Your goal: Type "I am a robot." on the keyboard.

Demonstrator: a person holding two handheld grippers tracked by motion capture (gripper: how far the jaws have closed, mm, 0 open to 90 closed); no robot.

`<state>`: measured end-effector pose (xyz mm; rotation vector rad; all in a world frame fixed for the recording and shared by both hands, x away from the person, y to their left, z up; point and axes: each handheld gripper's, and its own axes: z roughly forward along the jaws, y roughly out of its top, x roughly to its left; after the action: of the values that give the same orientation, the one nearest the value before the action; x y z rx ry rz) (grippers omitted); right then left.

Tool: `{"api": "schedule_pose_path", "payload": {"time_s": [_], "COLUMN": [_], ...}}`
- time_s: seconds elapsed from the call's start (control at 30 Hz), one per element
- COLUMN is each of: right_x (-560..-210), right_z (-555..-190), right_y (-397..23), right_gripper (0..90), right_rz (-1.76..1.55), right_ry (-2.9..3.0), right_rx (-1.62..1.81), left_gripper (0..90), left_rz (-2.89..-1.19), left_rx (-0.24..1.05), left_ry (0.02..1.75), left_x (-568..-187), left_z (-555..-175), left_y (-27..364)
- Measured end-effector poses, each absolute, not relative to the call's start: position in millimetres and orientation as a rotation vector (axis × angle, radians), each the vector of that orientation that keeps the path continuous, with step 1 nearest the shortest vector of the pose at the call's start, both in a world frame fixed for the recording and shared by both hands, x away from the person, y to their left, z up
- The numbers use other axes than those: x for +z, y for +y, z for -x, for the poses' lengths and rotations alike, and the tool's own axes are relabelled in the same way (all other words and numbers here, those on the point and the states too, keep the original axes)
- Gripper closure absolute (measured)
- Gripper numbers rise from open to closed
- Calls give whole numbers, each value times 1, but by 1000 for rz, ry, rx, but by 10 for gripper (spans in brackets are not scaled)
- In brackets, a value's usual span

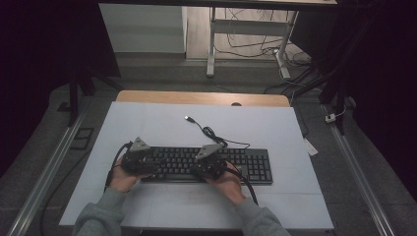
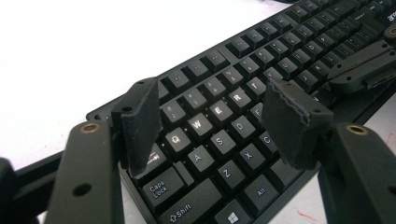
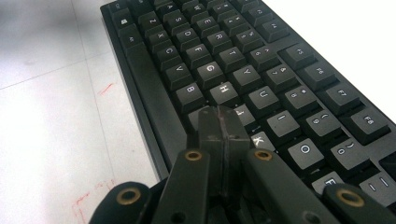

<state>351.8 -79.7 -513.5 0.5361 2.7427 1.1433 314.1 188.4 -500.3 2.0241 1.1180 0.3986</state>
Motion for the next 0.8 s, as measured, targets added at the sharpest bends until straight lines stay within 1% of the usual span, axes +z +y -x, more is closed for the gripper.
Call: {"api": "schedule_pose_path", "payload": {"time_s": [0.53,0.8], "right_x": [-515,-504], "right_z": [-352,-352], "right_y": [-79,-91], "right_gripper": [897,896], "right_rz": [-548,-556], "right_ry": [2746,2673], "right_rx": [1133,1195], "left_gripper": [370,369], "left_rz": [-2032,-2024], "left_rx": [404,412], "left_ry": [1114,1118], "left_x": [-501,-500], "left_z": [-314,-314], "left_y": [188,190]}}
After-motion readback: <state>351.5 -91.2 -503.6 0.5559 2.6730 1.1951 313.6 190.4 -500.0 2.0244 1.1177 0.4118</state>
